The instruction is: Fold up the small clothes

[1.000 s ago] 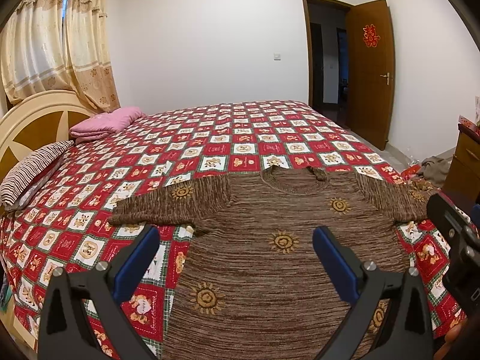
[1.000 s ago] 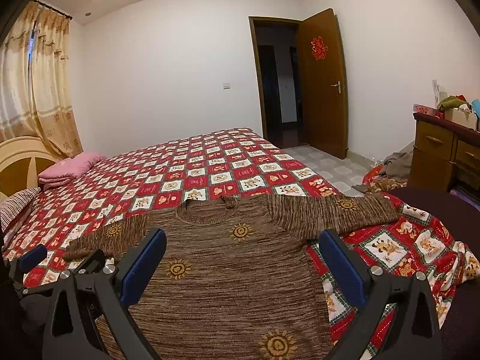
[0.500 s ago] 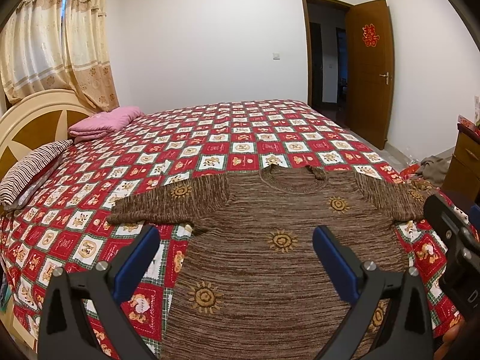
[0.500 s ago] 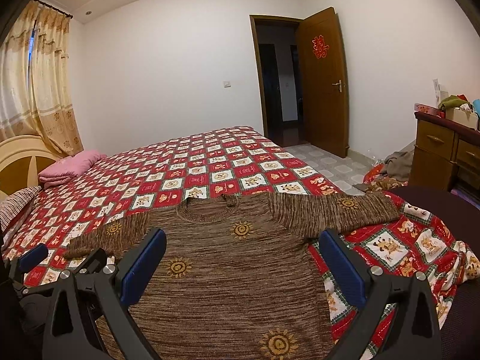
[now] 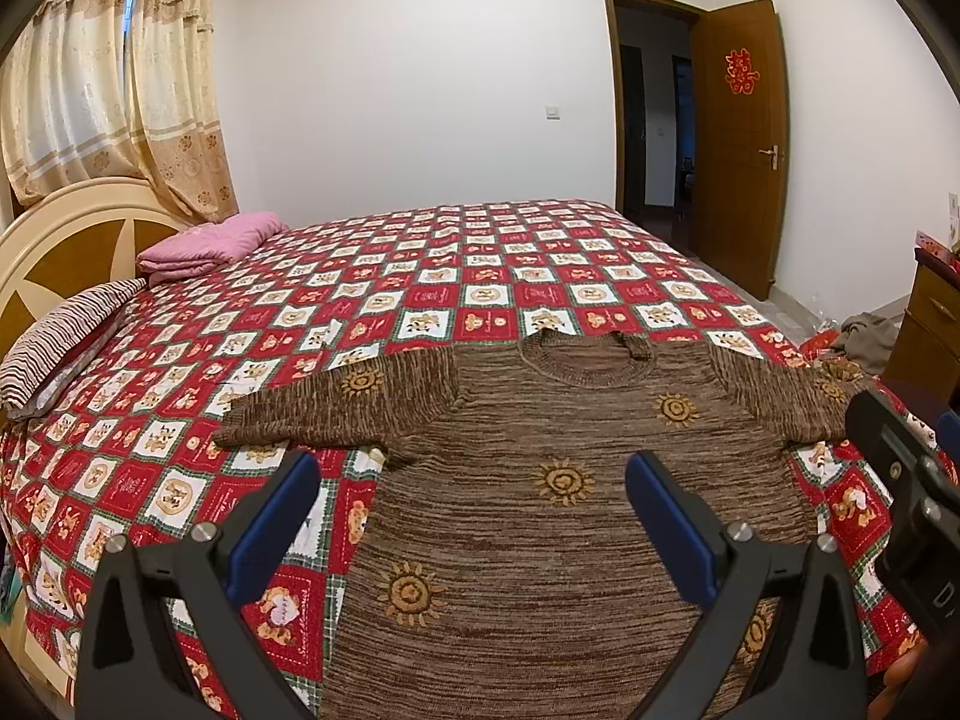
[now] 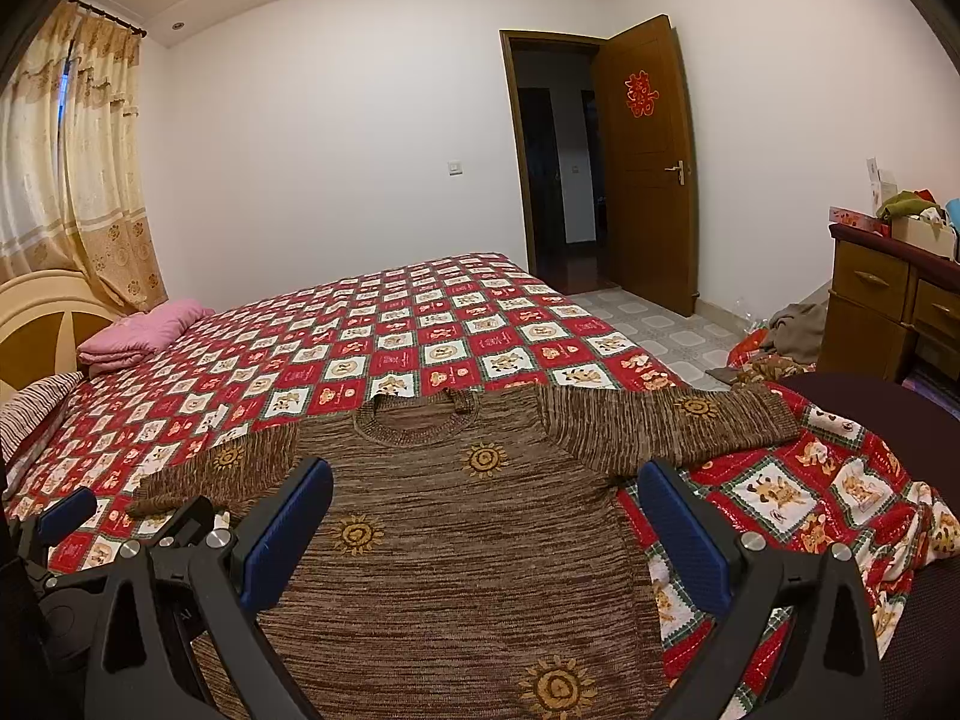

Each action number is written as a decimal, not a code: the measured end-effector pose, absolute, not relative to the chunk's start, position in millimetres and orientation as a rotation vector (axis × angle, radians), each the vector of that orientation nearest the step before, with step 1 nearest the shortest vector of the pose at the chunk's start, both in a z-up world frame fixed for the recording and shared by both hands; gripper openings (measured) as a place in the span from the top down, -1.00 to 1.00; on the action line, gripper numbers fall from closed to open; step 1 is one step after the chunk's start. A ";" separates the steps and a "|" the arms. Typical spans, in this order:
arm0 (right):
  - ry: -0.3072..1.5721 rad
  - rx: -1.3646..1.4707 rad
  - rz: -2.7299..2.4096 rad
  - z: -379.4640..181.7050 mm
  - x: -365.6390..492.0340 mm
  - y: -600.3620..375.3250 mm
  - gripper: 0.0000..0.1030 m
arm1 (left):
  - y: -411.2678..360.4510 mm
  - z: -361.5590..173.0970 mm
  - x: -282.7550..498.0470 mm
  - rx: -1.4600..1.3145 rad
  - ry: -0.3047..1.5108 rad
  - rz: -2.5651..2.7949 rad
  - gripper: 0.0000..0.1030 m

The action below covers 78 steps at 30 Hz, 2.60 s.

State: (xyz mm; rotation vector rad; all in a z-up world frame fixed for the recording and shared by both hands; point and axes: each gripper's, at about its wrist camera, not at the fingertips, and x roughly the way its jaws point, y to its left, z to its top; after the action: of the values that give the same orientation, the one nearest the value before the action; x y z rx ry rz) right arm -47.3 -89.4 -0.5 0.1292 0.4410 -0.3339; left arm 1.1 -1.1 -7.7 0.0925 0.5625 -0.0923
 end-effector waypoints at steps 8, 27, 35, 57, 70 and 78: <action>0.439 0.130 -0.335 -0.3 -47.6 -89.7 -0.98 | -1.7 -8.5 0.2 0.091 0.565 -0.094 -1.00; 0.453 0.132 -0.333 -3.6 -46.2 -88.5 -0.98 | -1.4 -10.5 -1.4 0.090 0.567 -0.096 -1.00; 0.467 0.138 -0.329 -7.8 -43.9 -91.0 -0.98 | -2.9 -16.4 1.4 0.093 0.582 -0.098 -1.00; 0.553 0.183 -0.429 -57.4 -6.4 -174.7 -0.37 | 4.0 -67.7 82.1 0.100 0.628 -0.134 -1.00; 0.496 0.783 -0.640 -66.5 -44.9 -421.4 0.20 | 26.6 -117.9 141.6 0.012 0.705 -0.118 -1.00; 0.563 0.874 -0.646 -100.1 -17.3 -462.5 0.20 | 39.2 -149.7 155.9 -0.081 0.818 -0.121 -1.00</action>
State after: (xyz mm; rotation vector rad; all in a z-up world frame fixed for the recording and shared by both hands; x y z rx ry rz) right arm -17.3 -462.5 -100.1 0.8736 0.5626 -0.6464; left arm 155.9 39.2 -149.7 -0.0807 0.8176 -0.1210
